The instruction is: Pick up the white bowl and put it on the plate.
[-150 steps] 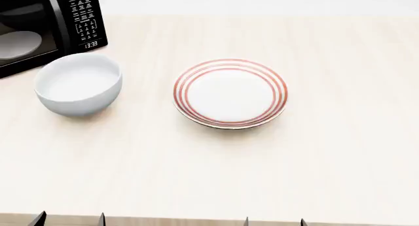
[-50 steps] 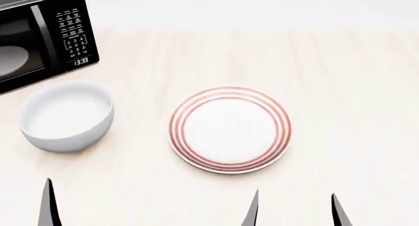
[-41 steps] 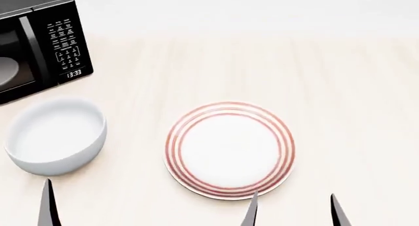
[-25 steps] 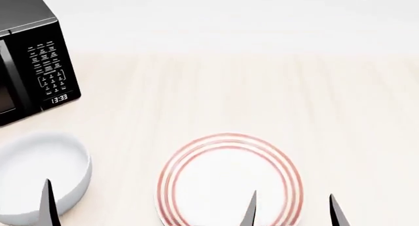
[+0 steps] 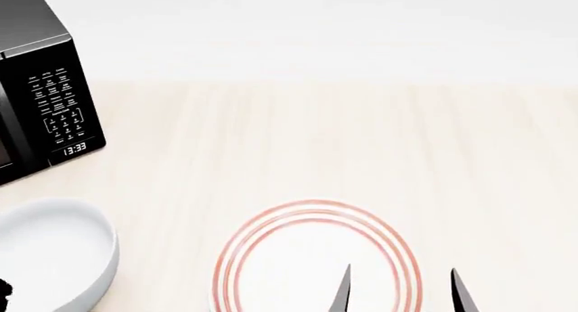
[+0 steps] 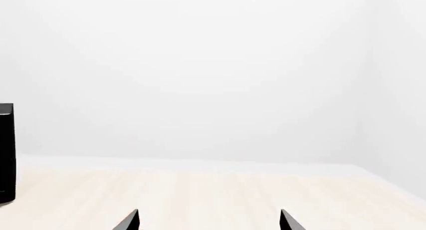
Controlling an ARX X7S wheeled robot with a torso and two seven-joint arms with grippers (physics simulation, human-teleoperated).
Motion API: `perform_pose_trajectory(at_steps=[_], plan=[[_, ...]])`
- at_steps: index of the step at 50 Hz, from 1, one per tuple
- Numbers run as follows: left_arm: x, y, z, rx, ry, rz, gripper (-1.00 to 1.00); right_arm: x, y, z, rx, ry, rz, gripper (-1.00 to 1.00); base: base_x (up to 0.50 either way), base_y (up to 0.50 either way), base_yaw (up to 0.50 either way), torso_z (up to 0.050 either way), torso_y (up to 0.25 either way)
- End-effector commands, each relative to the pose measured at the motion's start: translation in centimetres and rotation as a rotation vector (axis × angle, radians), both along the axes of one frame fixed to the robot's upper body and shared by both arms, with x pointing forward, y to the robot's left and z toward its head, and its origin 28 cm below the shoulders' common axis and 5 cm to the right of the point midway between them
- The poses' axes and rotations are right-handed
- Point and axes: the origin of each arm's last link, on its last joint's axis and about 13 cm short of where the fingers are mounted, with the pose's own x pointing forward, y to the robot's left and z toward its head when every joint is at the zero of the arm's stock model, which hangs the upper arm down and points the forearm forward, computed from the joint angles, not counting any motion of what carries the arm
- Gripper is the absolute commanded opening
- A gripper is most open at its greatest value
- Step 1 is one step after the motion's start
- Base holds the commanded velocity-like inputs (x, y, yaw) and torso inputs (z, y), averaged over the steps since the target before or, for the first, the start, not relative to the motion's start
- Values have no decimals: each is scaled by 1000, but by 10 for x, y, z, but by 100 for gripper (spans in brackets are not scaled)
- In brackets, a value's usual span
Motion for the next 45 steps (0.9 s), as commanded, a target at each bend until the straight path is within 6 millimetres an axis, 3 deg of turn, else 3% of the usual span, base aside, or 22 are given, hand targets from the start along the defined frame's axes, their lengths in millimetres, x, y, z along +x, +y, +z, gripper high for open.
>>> perform_pose_trajectory(at_steps=[1,3,17,29,45], plan=[[-12,33,73,-29,234,32,100,0,0,0,3,4,6,100,0,0,0,0,0],[-18,28,76,-105,355,-66,100,0,1,0,1,5,6,100,0,0,0,0,0],[4,56,85,-266,543,-86,100,-2,2,1,38,18,29,100,0,0,0,0,0],[31,79,76,-391,606,-4,100,-2,2,-1,37,24,28,100,0,0,0,0,0],[43,85,67,-391,638,34,100,-2,3,-3,32,31,42,100,0,0,0,0,0]])
